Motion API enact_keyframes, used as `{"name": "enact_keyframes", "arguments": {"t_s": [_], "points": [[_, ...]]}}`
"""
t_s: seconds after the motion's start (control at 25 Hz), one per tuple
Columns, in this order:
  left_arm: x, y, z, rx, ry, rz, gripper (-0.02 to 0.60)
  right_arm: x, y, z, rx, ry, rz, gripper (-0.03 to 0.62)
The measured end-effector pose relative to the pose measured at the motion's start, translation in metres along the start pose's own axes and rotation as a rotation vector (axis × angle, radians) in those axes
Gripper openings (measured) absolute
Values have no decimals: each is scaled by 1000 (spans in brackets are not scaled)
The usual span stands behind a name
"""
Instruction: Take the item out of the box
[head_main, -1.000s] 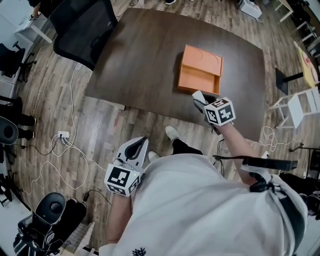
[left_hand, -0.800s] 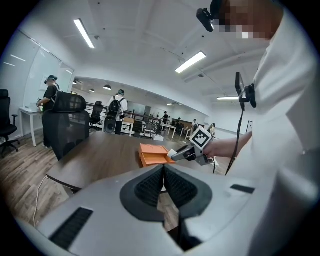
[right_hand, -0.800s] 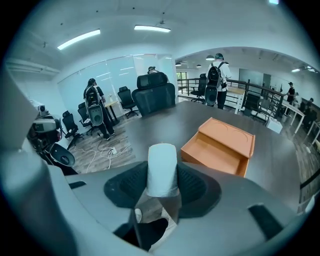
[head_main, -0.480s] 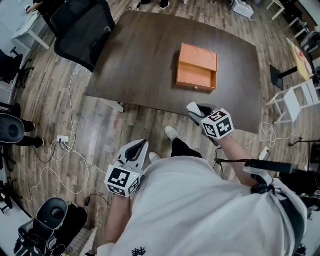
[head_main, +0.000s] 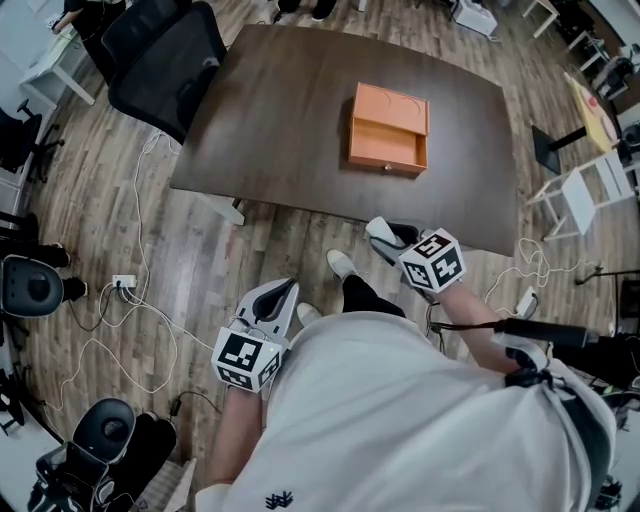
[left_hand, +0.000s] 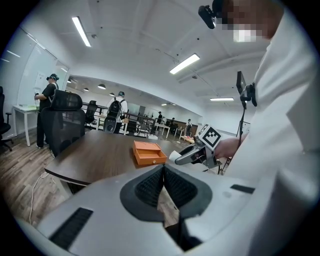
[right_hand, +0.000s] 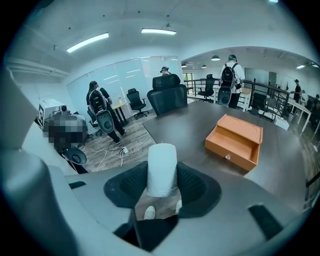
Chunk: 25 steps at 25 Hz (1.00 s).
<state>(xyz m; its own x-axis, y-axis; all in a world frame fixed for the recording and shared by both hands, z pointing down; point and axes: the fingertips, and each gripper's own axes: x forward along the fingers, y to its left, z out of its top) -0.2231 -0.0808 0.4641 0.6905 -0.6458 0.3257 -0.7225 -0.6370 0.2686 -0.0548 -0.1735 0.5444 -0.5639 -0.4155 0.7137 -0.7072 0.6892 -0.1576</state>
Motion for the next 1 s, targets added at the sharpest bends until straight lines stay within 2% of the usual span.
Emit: {"name": "enact_keyframes", "arguments": {"t_s": [1.0], "points": [[-21, -10, -15, -5, -6, 15, 11, -3, 45, -3, -53, -29, 48, 173]]}}
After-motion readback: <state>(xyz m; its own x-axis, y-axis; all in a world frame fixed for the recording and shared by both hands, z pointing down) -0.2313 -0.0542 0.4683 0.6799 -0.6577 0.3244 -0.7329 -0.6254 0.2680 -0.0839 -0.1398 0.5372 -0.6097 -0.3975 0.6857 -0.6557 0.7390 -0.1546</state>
